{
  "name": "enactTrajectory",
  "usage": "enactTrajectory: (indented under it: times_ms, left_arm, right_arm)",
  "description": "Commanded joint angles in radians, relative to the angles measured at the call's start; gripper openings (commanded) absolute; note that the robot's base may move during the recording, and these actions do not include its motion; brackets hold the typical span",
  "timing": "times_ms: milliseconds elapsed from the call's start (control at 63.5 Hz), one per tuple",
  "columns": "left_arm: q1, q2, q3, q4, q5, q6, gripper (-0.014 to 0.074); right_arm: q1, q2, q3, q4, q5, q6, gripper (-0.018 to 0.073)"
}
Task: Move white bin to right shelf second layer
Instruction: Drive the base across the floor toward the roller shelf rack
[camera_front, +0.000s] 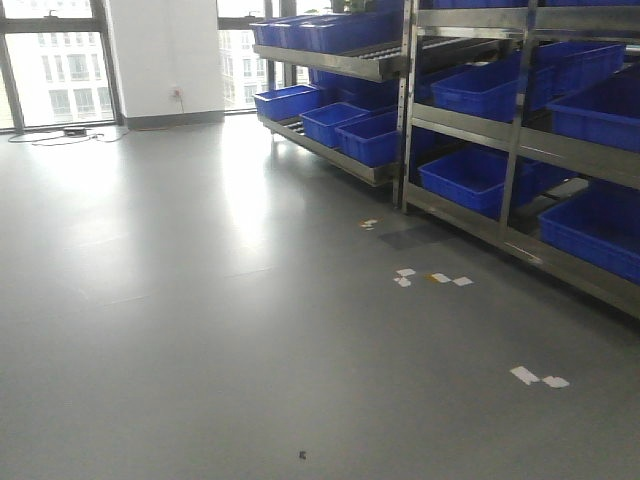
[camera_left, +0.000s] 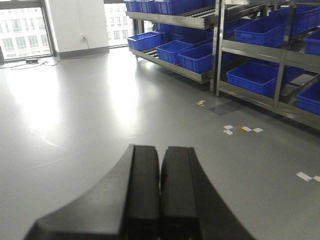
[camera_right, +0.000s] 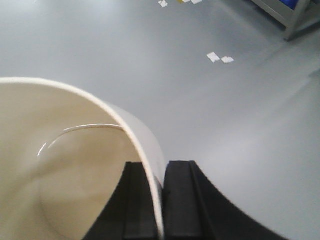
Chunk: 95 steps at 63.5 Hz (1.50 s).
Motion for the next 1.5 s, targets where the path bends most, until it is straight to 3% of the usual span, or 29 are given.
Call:
enactTrajectory:
  times_ms: [0, 1481]
  left_arm:
    - [-0.004, -0.015, 0.037, 0.000, -0.087, -0.003, 0.0085]
    - [-0.004, -0.015, 0.037, 0.000, -0.087, -0.003, 0.0085]
  right_arm:
    - [-0.008, 0.002, -0.028, -0.002, -0.085, -0.003, 0.0160]
    - [-0.008, 0.002, -0.028, -0.002, -0.085, -0.003, 0.0160]
